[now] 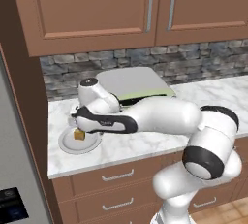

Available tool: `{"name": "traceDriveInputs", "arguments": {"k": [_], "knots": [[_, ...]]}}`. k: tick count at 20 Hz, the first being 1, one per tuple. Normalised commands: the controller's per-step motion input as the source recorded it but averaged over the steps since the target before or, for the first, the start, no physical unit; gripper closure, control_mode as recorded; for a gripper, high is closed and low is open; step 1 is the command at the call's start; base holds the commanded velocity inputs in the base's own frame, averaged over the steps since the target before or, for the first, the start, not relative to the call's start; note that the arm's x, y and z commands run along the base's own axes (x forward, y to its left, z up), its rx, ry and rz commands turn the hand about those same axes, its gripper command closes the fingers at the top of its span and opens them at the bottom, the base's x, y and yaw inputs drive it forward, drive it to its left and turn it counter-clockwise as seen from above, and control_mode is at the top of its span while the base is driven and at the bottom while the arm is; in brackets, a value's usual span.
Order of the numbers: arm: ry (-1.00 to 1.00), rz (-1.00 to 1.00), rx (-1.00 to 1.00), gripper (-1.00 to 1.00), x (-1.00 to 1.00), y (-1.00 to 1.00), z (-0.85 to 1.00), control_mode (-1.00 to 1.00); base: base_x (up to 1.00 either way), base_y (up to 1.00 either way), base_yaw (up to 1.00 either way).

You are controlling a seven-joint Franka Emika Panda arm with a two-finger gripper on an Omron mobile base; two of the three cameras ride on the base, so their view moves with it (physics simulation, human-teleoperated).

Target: Take the baked cake out of the oven and place it on the plate for cooling. Then close the oven door.

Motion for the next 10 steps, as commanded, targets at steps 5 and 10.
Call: {"name": "traceDriveInputs", "arguments": {"k": [5,10], "knots": [[-0.17,-0.01,0.04,-1.00,-0.78,-0.39,0.76,-1.00,0.00,0.00,0.00],[0.00,0.00,0.08,-1.00,-0.27,-0.29,1.00,-1.00,0.00,0.00,0.00]]}}
